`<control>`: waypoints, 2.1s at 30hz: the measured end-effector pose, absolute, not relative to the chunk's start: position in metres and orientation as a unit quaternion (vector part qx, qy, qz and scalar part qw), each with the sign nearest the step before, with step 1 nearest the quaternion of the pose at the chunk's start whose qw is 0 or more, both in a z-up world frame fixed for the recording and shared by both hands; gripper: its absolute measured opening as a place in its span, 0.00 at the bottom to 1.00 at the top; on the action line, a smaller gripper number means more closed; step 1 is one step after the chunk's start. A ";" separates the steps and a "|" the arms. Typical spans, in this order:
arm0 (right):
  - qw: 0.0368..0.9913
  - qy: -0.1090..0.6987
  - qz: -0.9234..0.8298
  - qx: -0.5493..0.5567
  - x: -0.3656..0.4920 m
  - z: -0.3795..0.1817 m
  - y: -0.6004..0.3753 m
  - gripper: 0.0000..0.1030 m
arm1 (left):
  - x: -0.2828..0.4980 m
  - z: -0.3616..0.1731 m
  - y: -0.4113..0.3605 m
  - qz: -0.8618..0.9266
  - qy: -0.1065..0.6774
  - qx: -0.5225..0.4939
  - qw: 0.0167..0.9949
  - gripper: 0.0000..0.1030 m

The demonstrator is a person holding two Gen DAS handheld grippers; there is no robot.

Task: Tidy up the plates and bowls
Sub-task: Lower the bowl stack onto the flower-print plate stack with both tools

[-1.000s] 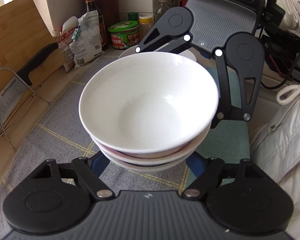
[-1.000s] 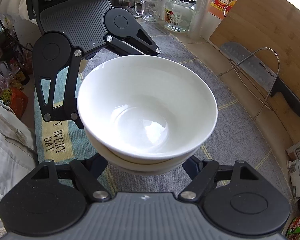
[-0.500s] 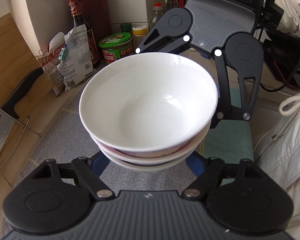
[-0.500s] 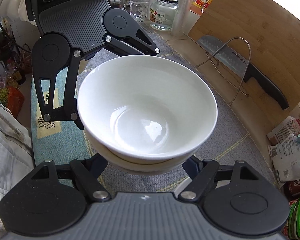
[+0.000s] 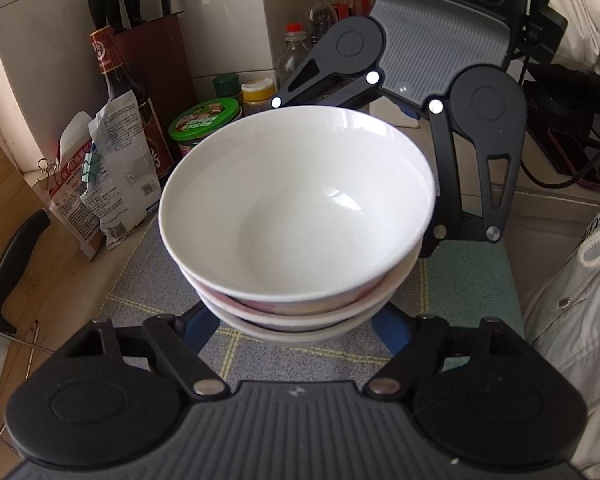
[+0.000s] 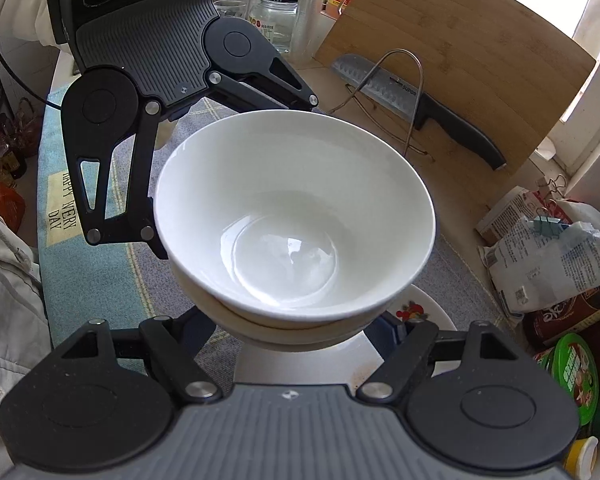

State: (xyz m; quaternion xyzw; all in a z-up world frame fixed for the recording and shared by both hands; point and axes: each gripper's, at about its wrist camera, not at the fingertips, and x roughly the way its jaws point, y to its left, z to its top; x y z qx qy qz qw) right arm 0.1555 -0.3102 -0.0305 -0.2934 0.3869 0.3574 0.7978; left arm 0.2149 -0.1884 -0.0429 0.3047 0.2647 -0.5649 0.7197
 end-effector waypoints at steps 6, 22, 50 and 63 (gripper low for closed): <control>0.807 0.391 0.335 -0.289 0.153 -0.029 -0.335 0.81 | 0.224 -0.048 -0.211 -0.579 0.257 0.312 0.708 0.80; 0.819 0.418 0.282 -0.274 0.159 -0.043 -0.369 0.81 | 0.235 -0.065 -0.255 -0.601 0.246 0.331 0.685 0.80; 0.812 0.441 0.277 -0.262 0.173 -0.062 -0.378 0.81 | 0.243 -0.084 -0.264 -0.600 0.271 0.319 0.682 0.80; 0.811 0.447 0.280 -0.253 0.175 -0.061 -0.380 0.81 | 0.245 -0.084 -0.265 -0.603 0.277 0.310 0.681 0.80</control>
